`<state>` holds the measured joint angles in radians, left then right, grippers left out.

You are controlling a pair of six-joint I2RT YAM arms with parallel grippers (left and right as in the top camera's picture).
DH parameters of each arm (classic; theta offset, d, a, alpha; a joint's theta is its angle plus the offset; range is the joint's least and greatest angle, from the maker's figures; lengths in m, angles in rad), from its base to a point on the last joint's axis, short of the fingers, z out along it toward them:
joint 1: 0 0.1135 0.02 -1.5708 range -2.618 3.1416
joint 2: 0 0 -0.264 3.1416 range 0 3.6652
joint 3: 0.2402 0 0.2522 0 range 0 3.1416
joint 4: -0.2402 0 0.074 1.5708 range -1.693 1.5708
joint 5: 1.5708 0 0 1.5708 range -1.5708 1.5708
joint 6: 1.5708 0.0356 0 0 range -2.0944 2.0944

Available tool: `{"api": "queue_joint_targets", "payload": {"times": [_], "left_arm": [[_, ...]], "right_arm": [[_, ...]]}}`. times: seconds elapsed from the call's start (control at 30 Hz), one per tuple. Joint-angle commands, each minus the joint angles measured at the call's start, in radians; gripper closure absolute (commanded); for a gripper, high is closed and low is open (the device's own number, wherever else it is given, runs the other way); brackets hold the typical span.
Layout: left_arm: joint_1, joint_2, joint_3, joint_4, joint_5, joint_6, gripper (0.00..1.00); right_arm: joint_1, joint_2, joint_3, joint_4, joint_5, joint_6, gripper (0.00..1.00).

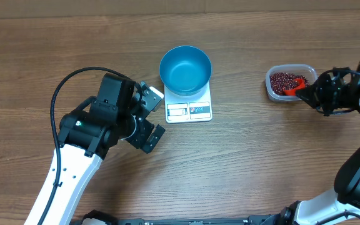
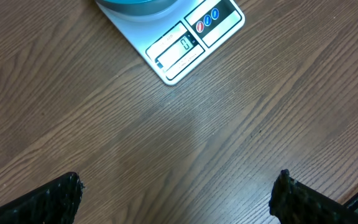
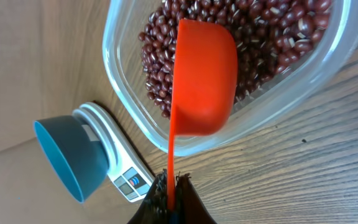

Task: Scoop item into bowl and weigh 150g on scale
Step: 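Lift the filled cup and carry it over the blue bowl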

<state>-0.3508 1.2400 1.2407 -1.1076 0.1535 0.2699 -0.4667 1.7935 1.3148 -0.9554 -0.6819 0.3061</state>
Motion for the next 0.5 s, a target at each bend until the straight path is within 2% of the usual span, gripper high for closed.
{"api": "queue_joint_targets", "payload": {"times": [0.0,0.47], "left_arm": [[0.004,0.000,0.025,0.001,0.001,0.022,0.00],[0.004,0.000,0.025,0.001,0.001,0.022,0.00]], "right_arm": [[-0.042,0.004,0.020,0.003,-0.092,-0.053,0.96],[-0.116,0.004,0.020,-0.070,-0.246,-0.182,0.96]]}}
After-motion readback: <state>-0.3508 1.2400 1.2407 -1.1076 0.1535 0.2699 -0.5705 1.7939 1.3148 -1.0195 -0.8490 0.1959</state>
